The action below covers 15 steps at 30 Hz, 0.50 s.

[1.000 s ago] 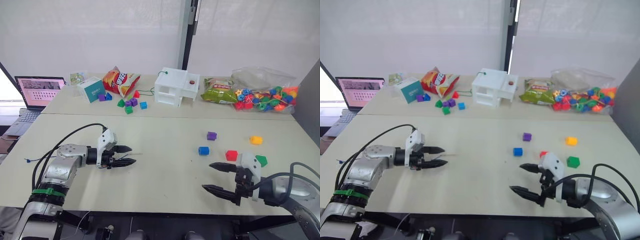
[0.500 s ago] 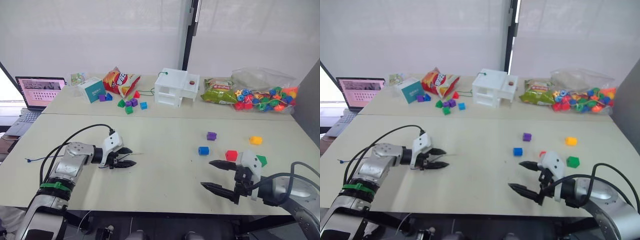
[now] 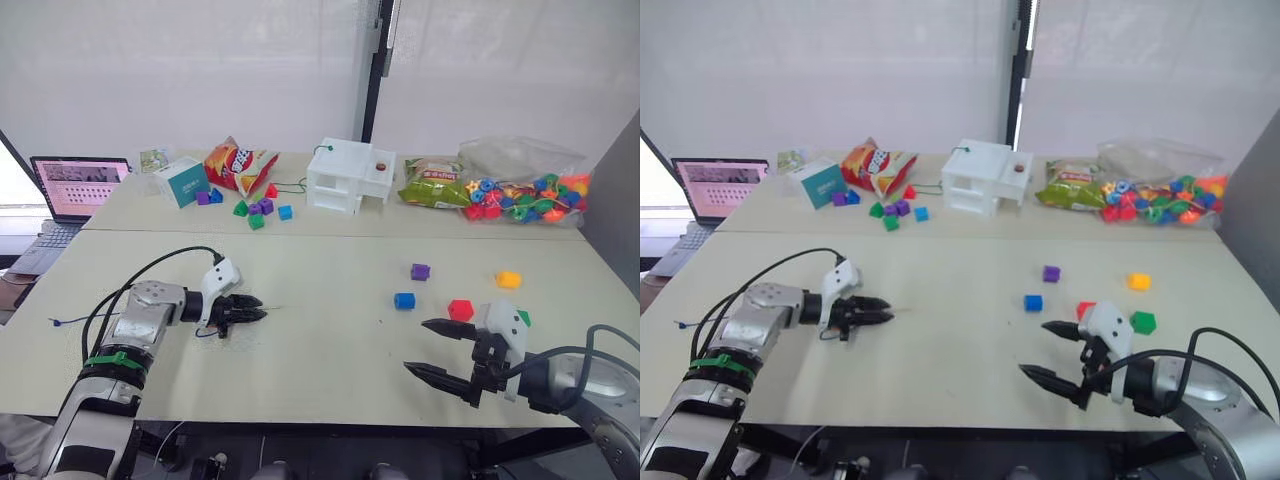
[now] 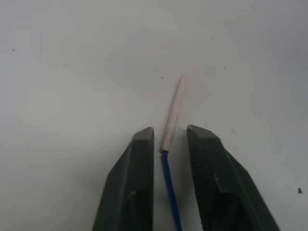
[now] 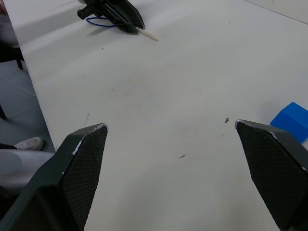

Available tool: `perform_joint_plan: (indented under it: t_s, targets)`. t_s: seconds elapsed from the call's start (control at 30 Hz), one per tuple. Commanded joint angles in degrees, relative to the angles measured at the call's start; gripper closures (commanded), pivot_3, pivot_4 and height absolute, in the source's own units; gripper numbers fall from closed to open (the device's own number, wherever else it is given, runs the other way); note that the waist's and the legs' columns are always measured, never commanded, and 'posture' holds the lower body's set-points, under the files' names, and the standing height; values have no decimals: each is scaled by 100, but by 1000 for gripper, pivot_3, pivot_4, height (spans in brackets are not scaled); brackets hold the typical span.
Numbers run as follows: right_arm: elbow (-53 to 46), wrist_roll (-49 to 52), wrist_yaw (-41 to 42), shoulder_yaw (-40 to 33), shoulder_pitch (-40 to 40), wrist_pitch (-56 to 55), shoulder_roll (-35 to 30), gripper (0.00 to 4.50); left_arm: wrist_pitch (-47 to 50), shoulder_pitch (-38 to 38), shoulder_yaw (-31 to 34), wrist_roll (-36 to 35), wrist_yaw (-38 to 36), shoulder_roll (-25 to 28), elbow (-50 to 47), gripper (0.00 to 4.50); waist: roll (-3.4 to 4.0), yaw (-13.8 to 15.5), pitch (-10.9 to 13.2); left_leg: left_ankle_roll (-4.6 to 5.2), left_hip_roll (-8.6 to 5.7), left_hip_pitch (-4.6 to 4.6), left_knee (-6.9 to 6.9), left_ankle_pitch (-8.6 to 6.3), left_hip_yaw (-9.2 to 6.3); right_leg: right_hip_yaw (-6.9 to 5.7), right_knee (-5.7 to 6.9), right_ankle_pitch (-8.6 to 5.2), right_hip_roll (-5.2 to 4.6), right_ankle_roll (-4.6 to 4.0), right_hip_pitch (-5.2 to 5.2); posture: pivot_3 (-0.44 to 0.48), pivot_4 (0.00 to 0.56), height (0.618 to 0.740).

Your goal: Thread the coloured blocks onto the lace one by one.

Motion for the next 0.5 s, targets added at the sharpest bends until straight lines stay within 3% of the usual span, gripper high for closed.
perform_joint_plan:
  t_s: [0.03, 0.27, 0.5]
  targets:
    - [-191, 83, -69, -185, -26, -23, 11, 0, -196, 199, -257, 330, -106, 53, 296, 4461, 0, 1, 0, 0, 0, 0, 0, 0, 0, 0, 0, 0, 0, 0, 0, 0, 150, 740]
    - [-148, 60, -143, -172, -51, -39, 20, 0, -38, 120, 90, -168, -272, -12, -210, 4461, -1, 3, 0, 1, 0, -8, 0, 0, 0, 0, -1, 0, -1, 0, -6, 0, 150, 740]
    - [-96, 10, -383, -563, 237, -48, 100, 0, 1694, 585, 555, -1313, -747, 547, -2640, 4461, -9, 3, 5, 2, 3, -48, 14, -2, -9, -9, 0, 0, -1, 0, -31, 0, 150, 740]
